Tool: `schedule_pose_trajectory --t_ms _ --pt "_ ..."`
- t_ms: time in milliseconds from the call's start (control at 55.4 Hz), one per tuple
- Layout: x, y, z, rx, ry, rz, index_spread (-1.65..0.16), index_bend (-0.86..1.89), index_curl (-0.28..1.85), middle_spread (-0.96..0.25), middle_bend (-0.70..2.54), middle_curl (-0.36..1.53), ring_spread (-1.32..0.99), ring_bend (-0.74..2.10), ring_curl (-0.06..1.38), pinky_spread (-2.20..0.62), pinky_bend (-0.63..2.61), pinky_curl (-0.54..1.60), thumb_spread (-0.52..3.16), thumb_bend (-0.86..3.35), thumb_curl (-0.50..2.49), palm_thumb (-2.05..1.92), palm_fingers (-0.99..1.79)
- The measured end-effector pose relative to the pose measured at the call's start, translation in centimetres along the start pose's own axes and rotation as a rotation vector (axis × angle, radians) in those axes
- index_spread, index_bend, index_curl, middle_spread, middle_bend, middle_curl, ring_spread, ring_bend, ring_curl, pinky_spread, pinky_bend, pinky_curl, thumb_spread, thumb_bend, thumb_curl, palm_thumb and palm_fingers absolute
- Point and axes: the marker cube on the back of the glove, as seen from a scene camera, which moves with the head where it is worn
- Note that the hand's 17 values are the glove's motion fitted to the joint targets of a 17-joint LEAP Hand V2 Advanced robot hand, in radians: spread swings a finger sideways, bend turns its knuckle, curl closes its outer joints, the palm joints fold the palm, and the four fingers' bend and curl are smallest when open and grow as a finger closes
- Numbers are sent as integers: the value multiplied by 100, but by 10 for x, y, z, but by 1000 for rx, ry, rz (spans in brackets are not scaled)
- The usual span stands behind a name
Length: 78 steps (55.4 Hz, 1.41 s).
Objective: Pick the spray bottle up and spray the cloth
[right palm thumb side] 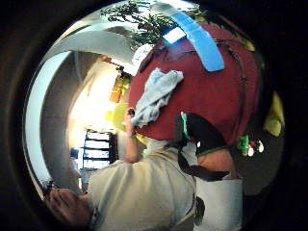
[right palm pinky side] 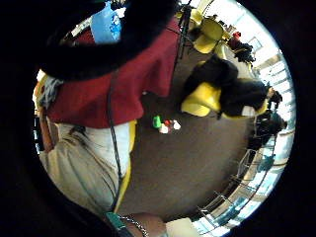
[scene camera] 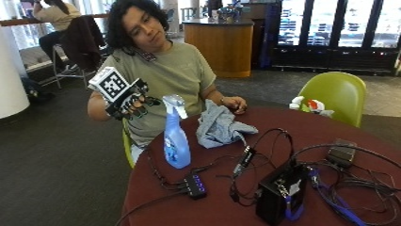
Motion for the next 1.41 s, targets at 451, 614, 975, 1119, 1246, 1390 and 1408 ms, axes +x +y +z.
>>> schedule_pose_trajectory --t_ms 451,614,975,1119,1246,1390,1408 --pt "2 -134 40 332 -641 14 -34 11 25 5 21 32 -6 35 33 17 32 35 106 -2 43 70 38" --pt "5 -175 48 347 -723 33 -30 12 24 5 22 34 -6 37 34 13 32 36 100 -1 44 77 41" --pt "9 -216 54 425 -738 12 -25 10 20 3 28 37 -8 41 35 4 31 36 88 -3 43 77 46" --pt "7 -235 55 408 -757 106 -21 12 21 3 25 36 -8 48 36 2 34 36 87 -3 42 75 63" --pt "2 -240 50 397 -766 185 -20 18 24 2 30 38 -8 48 35 1 26 34 87 -3 42 76 88" --pt "-11 -219 41 492 -852 158 -23 24 33 -9 39 43 -13 52 39 -8 25 35 80 3 48 93 134" --pt "-12 -216 39 506 -849 158 -23 23 34 -10 40 43 -14 52 40 -10 26 35 78 2 49 94 134"
